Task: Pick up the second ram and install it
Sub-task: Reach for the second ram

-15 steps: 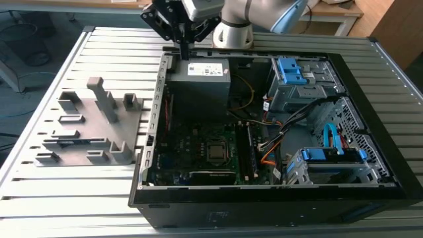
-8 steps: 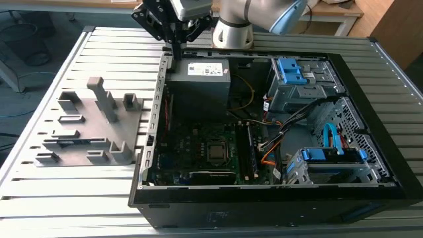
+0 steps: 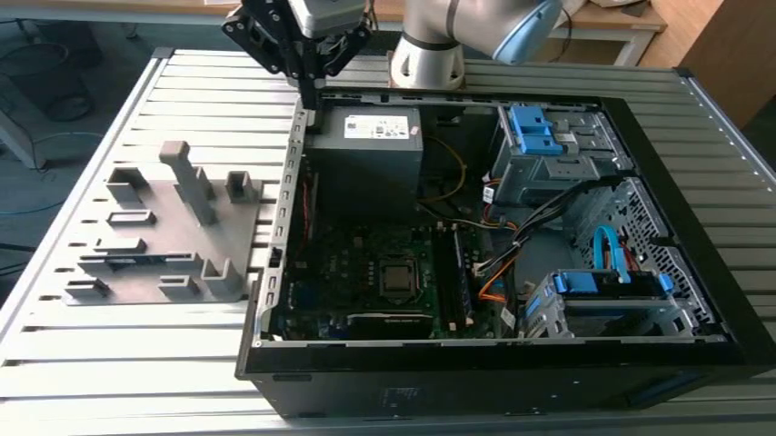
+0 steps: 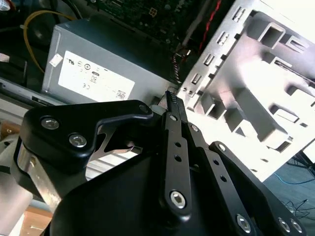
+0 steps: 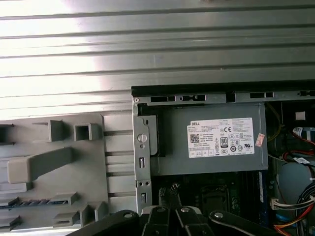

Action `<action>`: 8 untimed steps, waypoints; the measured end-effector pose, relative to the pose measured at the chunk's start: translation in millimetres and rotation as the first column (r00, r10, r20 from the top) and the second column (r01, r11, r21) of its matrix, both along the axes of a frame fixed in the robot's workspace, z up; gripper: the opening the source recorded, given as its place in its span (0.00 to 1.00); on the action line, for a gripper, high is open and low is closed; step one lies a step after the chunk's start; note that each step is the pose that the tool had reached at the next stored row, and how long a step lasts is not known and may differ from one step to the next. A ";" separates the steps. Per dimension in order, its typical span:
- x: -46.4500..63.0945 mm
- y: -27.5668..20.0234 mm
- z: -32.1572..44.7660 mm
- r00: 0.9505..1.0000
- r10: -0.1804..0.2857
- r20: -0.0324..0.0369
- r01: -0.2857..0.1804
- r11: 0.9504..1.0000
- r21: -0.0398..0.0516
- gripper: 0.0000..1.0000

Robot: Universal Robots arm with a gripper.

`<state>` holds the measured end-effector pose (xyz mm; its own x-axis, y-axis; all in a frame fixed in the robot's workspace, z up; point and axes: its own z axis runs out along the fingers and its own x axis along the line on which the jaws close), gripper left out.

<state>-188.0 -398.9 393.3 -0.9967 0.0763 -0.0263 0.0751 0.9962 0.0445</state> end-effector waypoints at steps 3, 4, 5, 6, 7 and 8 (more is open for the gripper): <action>-5.3 0.0 0.0 1.000 0.000 0.000 0.000 1.000 0.000 0.10; -6.7 0.0 0.0 1.000 0.000 0.000 0.000 1.000 0.000 0.10; -7.9 0.0 0.0 1.000 0.000 0.000 0.000 1.000 0.000 0.10; -9.0 0.0 0.0 1.000 0.000 0.000 0.000 1.000 0.000 0.10; -10.0 0.0 0.0 1.000 0.000 0.000 0.000 1.000 0.000 0.10; -11.1 0.0 0.0 1.000 0.000 0.000 0.000 1.000 0.000 0.10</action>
<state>-199.1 -399.0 393.2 -0.9967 0.0761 -0.0264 0.0749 0.9962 0.0445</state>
